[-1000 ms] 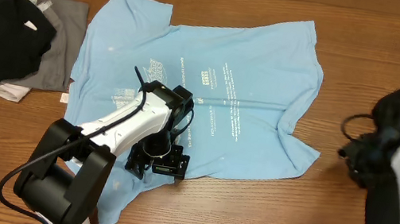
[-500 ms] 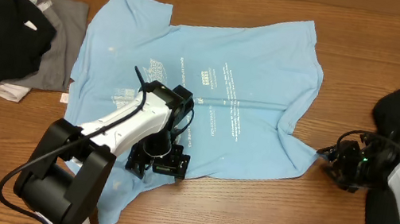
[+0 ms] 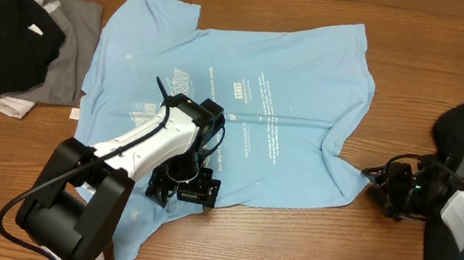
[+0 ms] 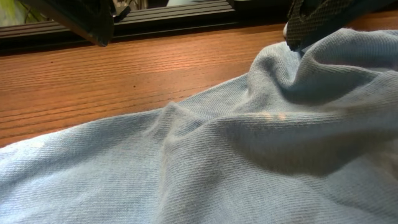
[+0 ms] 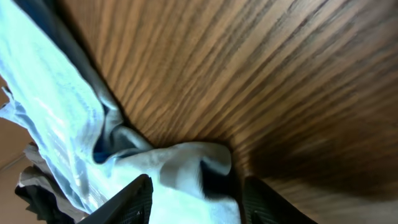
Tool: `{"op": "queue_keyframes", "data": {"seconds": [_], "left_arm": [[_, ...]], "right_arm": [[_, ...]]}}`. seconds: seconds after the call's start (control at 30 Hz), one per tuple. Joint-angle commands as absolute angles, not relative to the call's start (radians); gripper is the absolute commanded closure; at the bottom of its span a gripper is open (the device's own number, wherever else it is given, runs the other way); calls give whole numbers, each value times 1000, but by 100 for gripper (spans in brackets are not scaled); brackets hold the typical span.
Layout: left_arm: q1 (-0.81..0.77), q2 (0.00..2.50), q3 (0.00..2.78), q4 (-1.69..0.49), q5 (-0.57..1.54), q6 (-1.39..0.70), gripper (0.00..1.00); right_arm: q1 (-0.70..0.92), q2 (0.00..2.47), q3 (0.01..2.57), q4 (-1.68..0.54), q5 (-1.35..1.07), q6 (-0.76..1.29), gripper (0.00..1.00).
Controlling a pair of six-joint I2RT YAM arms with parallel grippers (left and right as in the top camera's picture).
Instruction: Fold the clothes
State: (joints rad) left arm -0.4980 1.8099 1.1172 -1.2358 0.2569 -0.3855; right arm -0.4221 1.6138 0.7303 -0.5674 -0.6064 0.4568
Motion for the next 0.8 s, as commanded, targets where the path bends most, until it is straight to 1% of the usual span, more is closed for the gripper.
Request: {"op": "queue_keyframes", "data": {"seconds": [0.0,0.1,0.3,0.4,0.47,0.53,0.63,0.77], "left_arm": [[-504,1827,1114,-1237,252,-362,9],[-504,1827,1114,-1243,252,-363,9],[-504,1827,1114,-1249,252,-363,9],[-504,1827,1114,-1249,252,-363,9],[-504,1827,1114,-1249,252,-363,9],[-504,1827,1114,-1249,252,-363,9],[-504,1827,1114,-1249,252,-363,9],[-504,1827,1114,-1249,252,-363,8]], "right_arm": [[-387,1663,723,-538,-630,474,50],[-381,1684,723,-511,-630,493,51],[-381,1689,723,-500,-562,495,65],[-383,1689,729,-508,-498,495,68],[-382,1689,738,-517,-463,496,76],[-382,1689,756,-529,-445,495,86],[-382,1689,791,-545,-444,495,96],[-381,1684,867,-637,-371,492,96]]}}
